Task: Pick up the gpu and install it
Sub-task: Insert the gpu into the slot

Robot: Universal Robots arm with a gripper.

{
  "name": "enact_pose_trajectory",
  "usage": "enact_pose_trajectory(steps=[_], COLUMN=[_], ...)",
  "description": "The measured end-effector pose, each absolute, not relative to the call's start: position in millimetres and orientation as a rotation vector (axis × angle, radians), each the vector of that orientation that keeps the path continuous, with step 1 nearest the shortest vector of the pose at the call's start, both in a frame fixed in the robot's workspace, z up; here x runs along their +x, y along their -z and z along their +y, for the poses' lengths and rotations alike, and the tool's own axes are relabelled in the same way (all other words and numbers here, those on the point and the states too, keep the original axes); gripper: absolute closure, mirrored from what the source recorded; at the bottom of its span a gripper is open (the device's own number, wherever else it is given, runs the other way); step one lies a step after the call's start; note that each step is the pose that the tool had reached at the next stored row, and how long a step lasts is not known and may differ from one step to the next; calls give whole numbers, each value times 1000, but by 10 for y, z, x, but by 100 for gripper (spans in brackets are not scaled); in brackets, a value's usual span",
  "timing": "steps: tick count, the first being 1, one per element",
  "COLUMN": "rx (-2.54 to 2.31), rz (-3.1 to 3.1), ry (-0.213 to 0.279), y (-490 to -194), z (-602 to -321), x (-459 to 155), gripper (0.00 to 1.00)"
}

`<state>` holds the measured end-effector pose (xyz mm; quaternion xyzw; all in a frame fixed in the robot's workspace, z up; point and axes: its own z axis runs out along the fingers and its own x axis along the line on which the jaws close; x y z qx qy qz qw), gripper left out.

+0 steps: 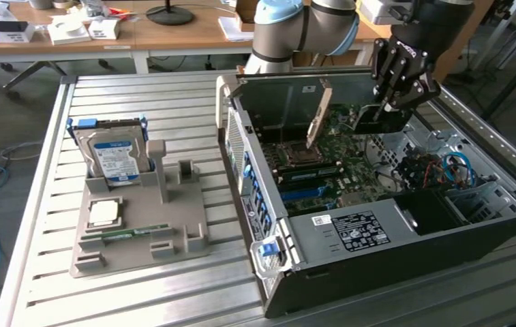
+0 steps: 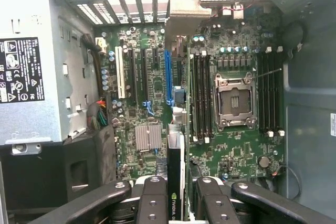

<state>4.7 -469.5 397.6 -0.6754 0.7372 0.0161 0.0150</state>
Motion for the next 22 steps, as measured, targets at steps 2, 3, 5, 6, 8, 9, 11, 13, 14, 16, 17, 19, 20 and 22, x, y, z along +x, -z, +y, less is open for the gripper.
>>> enact_pose_trajectory(steps=[2,3,5,6,8,9,11,13,14,16,17,19,20,22], rx=[-2102,-2102,-2102,-2102,-2102,-2102,-2102,-2102,-2102,-2102,-2102,-2102,-2102,-2102], rz=[2294,2294,2294,2294,2294,2294,2294,2294,2294,2294,2294,2294,2294,2294], ry=[-50,-50,-50,-50,-50,-50,-50,-50,-50,-50,-50,-50,-50,-50], y=[-3976,-3975,-3957,-3942,-3906,-3889,-3852,-3815,-3798,-3761,-3744,-3711,-3694,-3667], z=[-4695,-4695,-4695,-4695,-4695,-4695,-4695,-4695,-4695,-4695,-4695,-4695,-4695,-4695], x=[47,47,47,47,45,42,38,32,29,20,14,2,-4,-16], gripper=[74,74,74,74,74,74,74,74,74,74,74,74,74,74])
